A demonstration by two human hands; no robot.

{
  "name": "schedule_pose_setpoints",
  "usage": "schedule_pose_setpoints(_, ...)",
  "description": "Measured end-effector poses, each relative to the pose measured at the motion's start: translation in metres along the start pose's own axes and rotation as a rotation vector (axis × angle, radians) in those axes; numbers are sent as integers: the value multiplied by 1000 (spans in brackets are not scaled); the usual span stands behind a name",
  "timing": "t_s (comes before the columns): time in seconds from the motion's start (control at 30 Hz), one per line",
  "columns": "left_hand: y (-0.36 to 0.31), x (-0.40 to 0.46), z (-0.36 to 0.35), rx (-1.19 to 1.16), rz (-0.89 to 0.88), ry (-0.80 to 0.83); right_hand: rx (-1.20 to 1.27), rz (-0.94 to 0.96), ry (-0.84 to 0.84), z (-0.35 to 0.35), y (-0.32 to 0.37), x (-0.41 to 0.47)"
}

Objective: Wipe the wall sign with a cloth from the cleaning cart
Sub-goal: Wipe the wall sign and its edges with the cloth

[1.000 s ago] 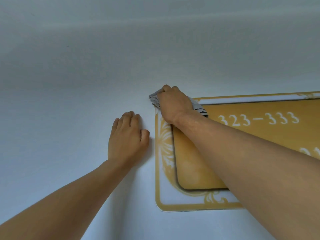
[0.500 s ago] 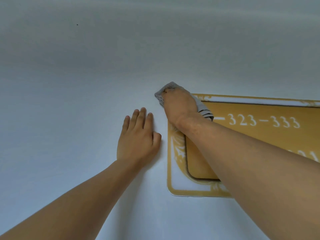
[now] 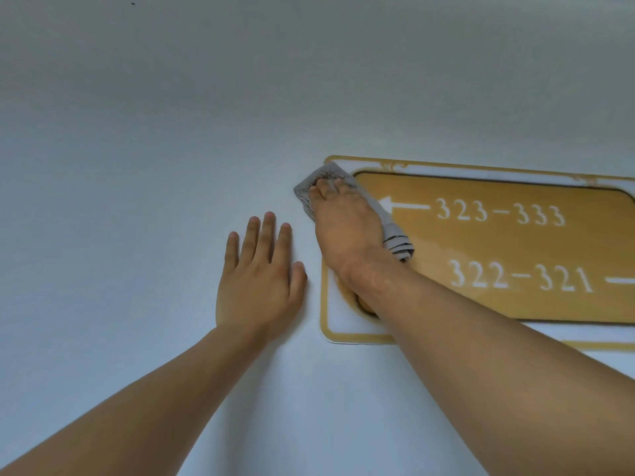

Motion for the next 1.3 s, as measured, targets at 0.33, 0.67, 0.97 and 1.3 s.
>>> schedule_pose_setpoints(0.33, 10, -53, -6, 90, -56, 49, 79, 31, 80, -9, 26, -49)
schedule_pose_setpoints(0.67, 25, -101, -9, 110, -87, 74, 90, 75, 141, -19, 58, -100)
schedule_pose_setpoints(0.97, 25, -123, -13, 130, -112, 90, 42, 178, 238, -30, 83, -146)
schedule_pose_setpoints(1.3, 24, -130, 1, 137, -124, 188, 24, 235, 277, -31, 98, -170)
Point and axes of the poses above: each hand's wrist, its own x-axis towards the middle knuckle, its own z-axis out of the back of the hand, y = z × x, the point moved 10 cm from there along x, towards the middle knuckle, and after that the axes turned 15 degrees about z, right-handed, at the moved point
